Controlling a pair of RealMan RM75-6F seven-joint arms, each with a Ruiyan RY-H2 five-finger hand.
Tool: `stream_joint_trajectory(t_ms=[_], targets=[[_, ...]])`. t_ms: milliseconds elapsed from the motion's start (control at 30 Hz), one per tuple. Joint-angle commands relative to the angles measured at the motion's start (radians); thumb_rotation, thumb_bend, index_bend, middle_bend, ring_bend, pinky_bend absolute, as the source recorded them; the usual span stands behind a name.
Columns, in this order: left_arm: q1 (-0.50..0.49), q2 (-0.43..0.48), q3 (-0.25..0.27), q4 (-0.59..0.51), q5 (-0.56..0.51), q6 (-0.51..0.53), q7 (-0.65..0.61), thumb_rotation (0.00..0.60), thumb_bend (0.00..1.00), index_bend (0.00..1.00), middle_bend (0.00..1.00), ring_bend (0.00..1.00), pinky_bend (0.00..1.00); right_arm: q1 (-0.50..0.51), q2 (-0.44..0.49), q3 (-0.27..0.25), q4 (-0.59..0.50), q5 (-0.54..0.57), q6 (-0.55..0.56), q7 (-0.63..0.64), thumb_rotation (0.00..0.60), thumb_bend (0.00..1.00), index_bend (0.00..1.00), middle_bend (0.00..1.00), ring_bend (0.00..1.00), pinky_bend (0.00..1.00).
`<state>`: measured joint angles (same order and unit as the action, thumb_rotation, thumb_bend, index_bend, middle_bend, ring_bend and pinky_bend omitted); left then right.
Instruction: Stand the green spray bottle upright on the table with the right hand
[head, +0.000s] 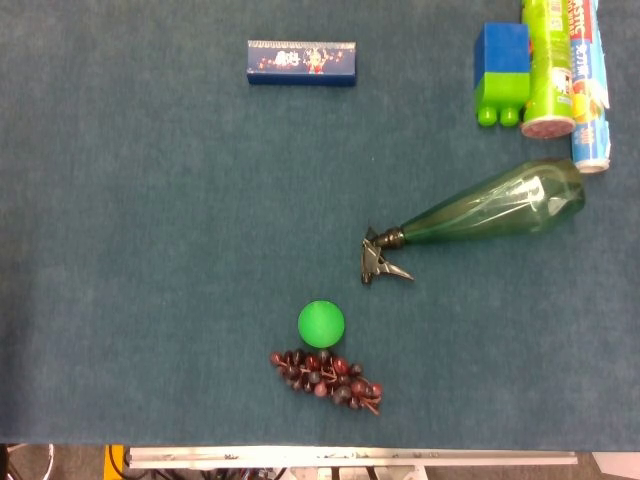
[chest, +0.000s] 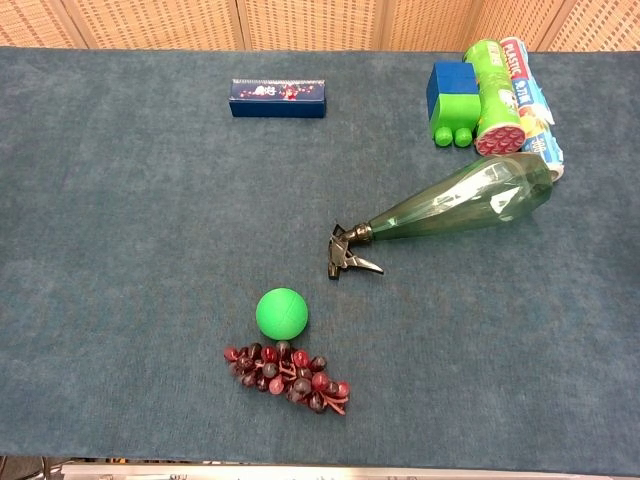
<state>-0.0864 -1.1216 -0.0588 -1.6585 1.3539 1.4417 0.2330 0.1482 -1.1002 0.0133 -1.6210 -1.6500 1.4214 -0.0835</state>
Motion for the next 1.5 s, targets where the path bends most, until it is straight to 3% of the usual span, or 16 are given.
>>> stream_joint_trajectory(t_ms=[33, 300, 500, 667, 933, 1500], targets=[[0.003, 0.002, 0.004, -0.007, 0.008, 0.007, 0.000, 0.600, 0.00, 0.38, 0.31, 0.15, 0.12, 0.043, 0.054, 0.007, -0.117, -0.003, -0.067, -0.169, 0.600, 0.00, 0.06, 0.09, 0.05, 0.22], [0.012, 0.006, 0.009, -0.014, 0.014, 0.022, 0.014, 0.600, 0.00, 0.38, 0.31, 0.15, 0.12, 0.153, 0.074, 0.072, -0.293, 0.134, -0.245, -0.444, 0.600, 0.00, 0.06, 0.09, 0.04, 0.20], [0.014, 0.012, 0.011, -0.020, 0.012, 0.019, 0.018, 0.600, 0.00, 0.38, 0.31, 0.15, 0.13, 0.259, 0.017, 0.125, -0.322, 0.308, -0.366, -0.604, 0.600, 0.00, 0.06, 0.09, 0.04, 0.20], [0.016, 0.018, 0.013, -0.027, 0.004, 0.016, 0.029, 0.600, 0.00, 0.38, 0.31, 0.15, 0.13, 0.332, -0.054, 0.142, -0.316, 0.441, -0.405, -0.744, 0.600, 0.00, 0.06, 0.09, 0.04, 0.20], [0.017, 0.027, 0.016, -0.043, -0.005, 0.007, 0.037, 0.600, 0.00, 0.38, 0.31, 0.15, 0.13, 0.433, -0.141, 0.124, -0.316, 0.607, -0.433, -0.885, 0.600, 0.00, 0.06, 0.09, 0.04, 0.20], [0.019, 0.035, 0.023, -0.061, -0.009, 0.001, 0.050, 0.600, 0.00, 0.37, 0.31, 0.15, 0.13, 0.566, -0.245, 0.043, -0.286, 0.818, -0.395, -1.007, 0.600, 0.00, 0.07, 0.10, 0.04, 0.19]])
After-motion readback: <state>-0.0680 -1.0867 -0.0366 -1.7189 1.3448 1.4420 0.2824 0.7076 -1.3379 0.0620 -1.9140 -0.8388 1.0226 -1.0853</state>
